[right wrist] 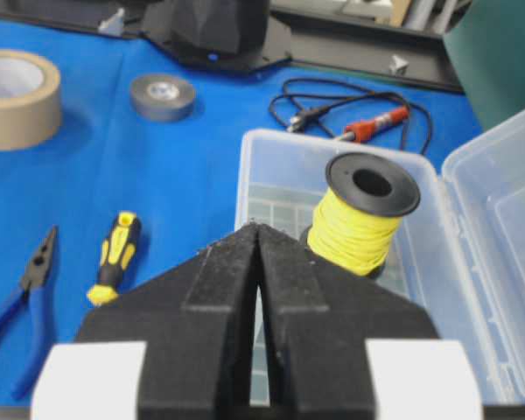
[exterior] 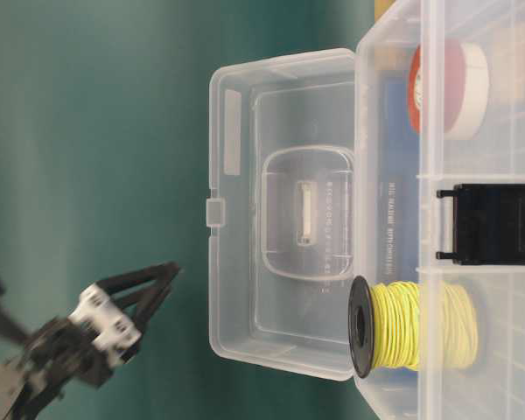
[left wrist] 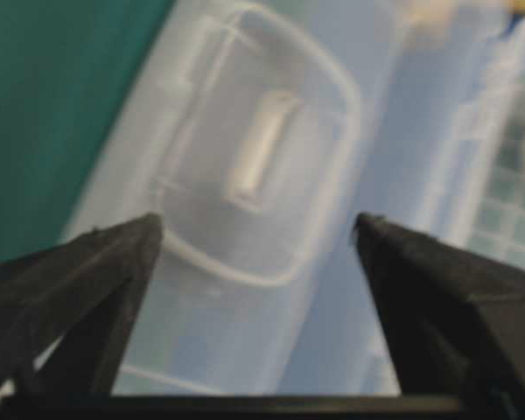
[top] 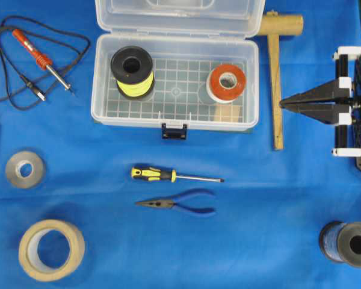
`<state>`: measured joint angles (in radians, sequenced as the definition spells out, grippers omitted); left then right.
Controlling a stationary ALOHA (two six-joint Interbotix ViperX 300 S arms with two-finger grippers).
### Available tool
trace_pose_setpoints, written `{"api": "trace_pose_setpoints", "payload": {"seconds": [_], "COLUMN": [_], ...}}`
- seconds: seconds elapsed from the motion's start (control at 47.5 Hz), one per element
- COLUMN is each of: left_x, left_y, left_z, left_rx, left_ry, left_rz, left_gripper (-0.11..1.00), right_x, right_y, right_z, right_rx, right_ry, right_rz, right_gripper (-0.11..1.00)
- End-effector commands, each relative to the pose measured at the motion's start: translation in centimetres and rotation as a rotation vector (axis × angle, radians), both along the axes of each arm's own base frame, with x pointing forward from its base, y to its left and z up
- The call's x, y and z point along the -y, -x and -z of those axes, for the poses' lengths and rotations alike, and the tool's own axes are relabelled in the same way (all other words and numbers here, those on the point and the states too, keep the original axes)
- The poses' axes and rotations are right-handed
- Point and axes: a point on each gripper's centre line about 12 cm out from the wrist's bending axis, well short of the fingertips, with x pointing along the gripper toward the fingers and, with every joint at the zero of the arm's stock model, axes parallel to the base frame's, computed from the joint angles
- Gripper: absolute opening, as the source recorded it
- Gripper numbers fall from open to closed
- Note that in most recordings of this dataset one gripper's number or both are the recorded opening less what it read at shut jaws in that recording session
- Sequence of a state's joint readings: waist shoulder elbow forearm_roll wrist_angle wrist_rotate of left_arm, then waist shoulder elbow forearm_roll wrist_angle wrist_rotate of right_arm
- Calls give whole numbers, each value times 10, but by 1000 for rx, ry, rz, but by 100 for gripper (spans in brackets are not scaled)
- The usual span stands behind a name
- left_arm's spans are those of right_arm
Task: Close the tool box with the left arm.
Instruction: 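Move the left gripper up to the raised clear lid's edge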
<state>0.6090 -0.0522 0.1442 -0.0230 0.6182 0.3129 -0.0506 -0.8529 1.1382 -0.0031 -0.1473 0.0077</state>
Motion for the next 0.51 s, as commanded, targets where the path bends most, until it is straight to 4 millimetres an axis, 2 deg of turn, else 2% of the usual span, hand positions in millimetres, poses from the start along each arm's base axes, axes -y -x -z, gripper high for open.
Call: {"api": "trace_pose_setpoints", "payload": {"seconds": [0.0,0.211,0.379,0.485], "left_x": [-13,-39,-42,-36], "left_y": [-12,-28,-32,-30], "left_z": [-9,16,38,44], "left_rx": [1,-65,-112,-138], "left_ry": [-14,11,51,76], "left_rz": [3,-2,-6,-2], "left_gripper": [87,87,87,87], "right_x": [1,1,1,1], "right_y": [-3,-3,-4,-4], "right_z": [-1,0,1,1], "right_rx": [3,-1,-6,-5], "right_ry": [-3,-3,-2,0], "right_rz": [5,5,5,5], "right_gripper": [0,0,0,0]}}
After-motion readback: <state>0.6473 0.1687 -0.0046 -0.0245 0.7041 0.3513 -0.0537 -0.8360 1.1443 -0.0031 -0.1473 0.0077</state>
